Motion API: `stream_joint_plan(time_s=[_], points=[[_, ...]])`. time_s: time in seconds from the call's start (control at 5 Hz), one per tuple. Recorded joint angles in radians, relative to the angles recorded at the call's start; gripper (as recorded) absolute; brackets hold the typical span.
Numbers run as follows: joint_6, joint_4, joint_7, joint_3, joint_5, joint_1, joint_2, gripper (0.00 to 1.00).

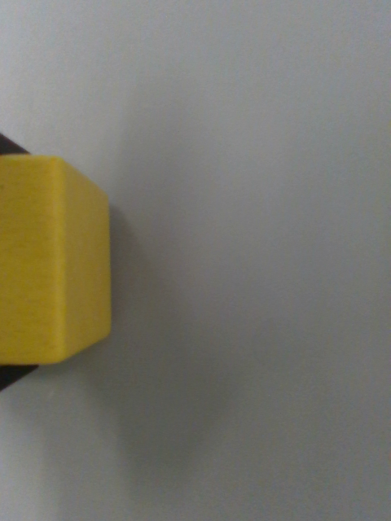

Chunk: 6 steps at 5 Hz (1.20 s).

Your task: Pick yellow cube

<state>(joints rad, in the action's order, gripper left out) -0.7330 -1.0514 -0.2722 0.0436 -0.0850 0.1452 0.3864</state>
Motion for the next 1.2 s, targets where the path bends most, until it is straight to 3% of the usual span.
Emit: stream_joint_plan(time_s=[1.0, 1.2], points=[[-0.050, -0.028, 0.003, 0.001, 0.0030, -0.0005, -0.022, 1.00], [-0.084, -0.047, 0.006, 0.002, 0.0050, -0.0008, -0.037, 1.00]])
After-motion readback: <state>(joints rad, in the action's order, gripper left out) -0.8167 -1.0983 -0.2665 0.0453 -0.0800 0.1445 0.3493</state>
